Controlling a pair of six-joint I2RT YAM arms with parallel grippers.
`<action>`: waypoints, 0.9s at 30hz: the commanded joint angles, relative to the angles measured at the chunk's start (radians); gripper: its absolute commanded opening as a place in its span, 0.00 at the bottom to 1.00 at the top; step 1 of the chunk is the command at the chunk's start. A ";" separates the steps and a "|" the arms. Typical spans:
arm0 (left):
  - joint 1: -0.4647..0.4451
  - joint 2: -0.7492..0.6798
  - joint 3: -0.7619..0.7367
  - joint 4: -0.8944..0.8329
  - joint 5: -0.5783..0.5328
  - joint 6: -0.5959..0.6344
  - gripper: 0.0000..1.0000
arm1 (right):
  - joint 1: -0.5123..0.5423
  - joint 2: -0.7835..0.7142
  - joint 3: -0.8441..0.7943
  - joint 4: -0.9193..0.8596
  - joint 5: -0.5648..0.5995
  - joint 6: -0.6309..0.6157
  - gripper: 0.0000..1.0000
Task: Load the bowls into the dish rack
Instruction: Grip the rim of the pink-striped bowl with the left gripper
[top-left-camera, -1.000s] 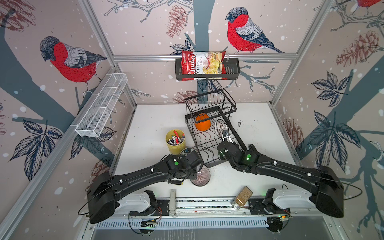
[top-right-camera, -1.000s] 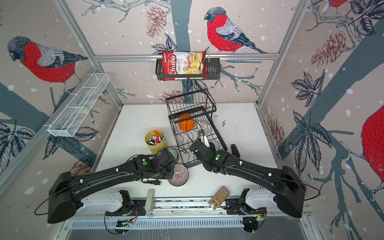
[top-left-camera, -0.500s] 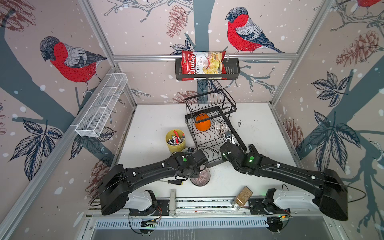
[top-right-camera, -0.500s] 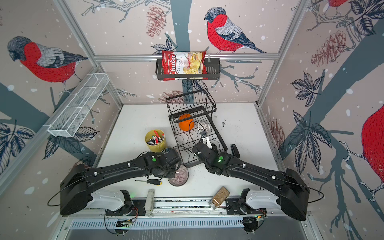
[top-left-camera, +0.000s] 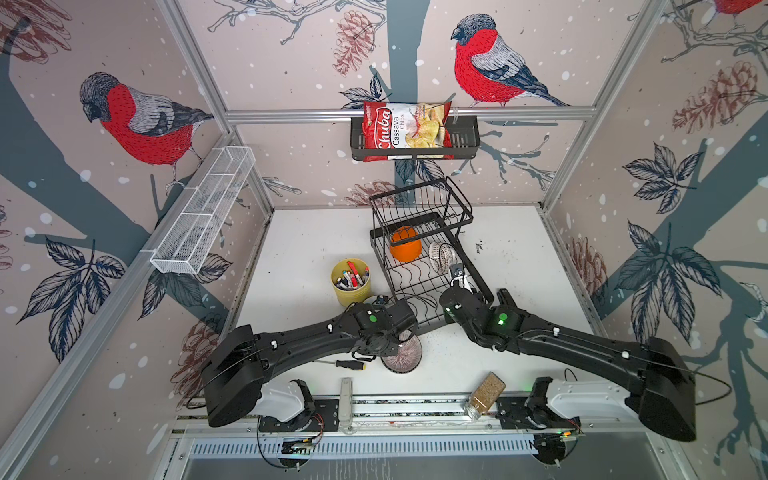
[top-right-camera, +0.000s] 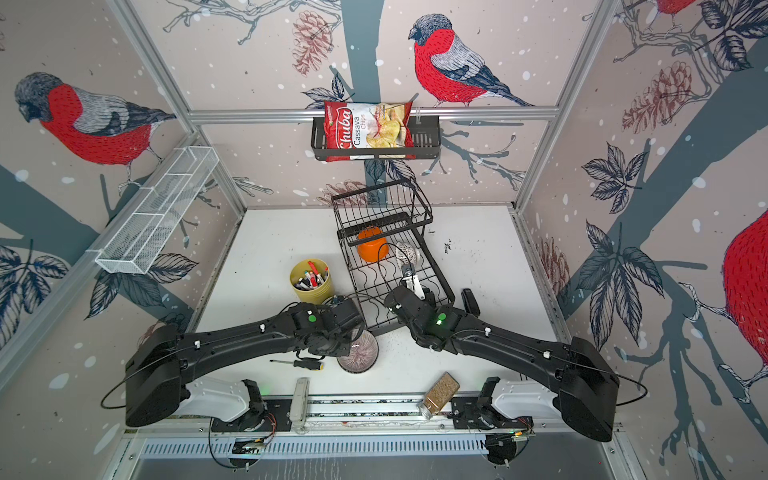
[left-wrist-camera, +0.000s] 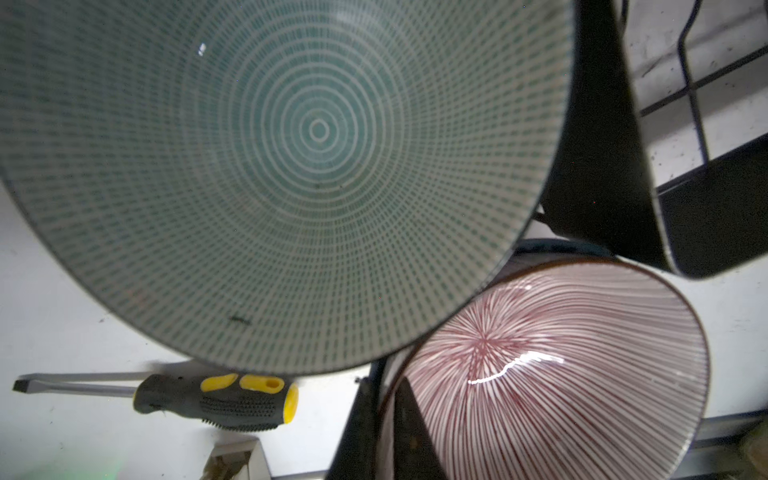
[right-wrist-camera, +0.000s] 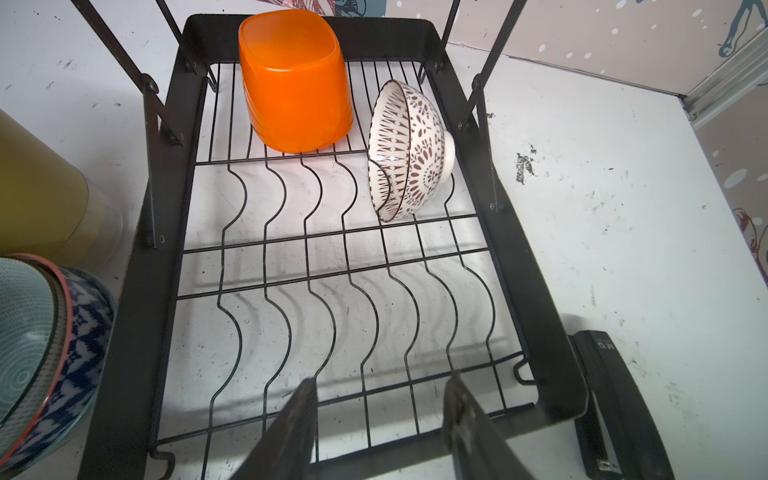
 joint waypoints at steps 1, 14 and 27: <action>0.001 -0.007 -0.005 0.008 -0.021 -0.006 0.08 | 0.000 -0.003 -0.001 0.013 0.022 0.013 0.51; 0.001 -0.072 -0.026 0.073 -0.019 0.003 0.00 | -0.001 -0.027 -0.010 0.023 -0.004 0.017 0.51; 0.001 -0.170 -0.032 0.132 -0.017 0.078 0.00 | -0.009 -0.043 0.014 0.027 -0.124 -0.019 0.51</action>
